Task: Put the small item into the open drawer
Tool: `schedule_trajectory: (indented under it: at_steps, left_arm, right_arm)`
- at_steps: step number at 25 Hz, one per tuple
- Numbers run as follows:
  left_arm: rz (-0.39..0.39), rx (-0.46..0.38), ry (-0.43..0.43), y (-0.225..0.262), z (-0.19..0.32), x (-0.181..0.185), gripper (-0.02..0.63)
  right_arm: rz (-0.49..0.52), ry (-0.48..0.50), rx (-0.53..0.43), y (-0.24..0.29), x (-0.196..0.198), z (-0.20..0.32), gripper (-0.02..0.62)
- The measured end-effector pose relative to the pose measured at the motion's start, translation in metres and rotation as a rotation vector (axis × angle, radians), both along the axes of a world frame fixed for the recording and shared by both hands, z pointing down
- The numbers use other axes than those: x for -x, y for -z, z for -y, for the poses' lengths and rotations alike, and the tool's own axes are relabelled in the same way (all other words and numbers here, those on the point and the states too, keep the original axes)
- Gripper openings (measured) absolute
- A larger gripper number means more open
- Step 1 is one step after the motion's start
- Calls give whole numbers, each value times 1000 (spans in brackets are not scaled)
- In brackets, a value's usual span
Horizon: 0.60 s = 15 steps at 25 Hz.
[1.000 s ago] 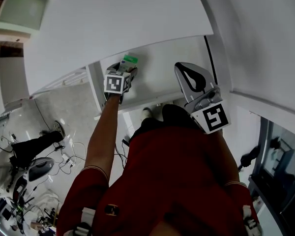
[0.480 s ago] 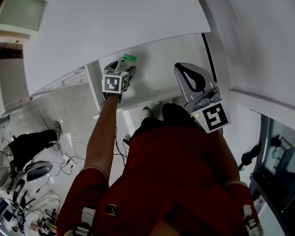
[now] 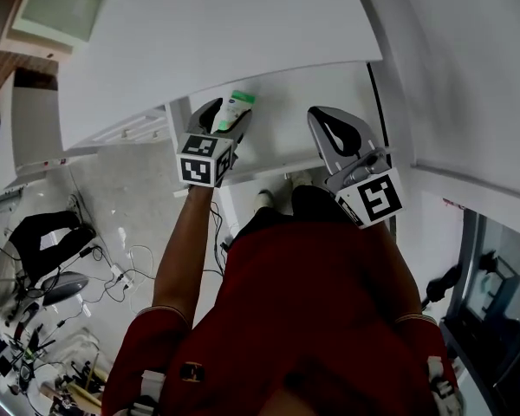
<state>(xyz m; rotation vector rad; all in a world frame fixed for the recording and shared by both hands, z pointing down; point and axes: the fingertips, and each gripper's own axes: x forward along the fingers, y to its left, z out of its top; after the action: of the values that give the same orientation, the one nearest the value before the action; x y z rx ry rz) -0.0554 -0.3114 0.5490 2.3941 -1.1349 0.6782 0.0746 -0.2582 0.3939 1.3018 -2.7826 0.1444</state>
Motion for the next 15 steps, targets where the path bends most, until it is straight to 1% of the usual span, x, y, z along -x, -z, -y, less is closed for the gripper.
schedule_trajectory:
  at_steps: [6, 10, 15]
  left_arm:
    - [-118, -181, -24, 84, -25, -11, 210]
    - [-168, -275, -24, 132, -44, -13, 152]
    - [-215, -374, -25, 176, -66, -12, 89]
  right_arm:
    - [34, 11, -26, 15, 8, -11, 12]
    - [54, 24, -48, 27, 16, -21, 12]
    - [97, 15, -76, 43, 22, -34, 12]
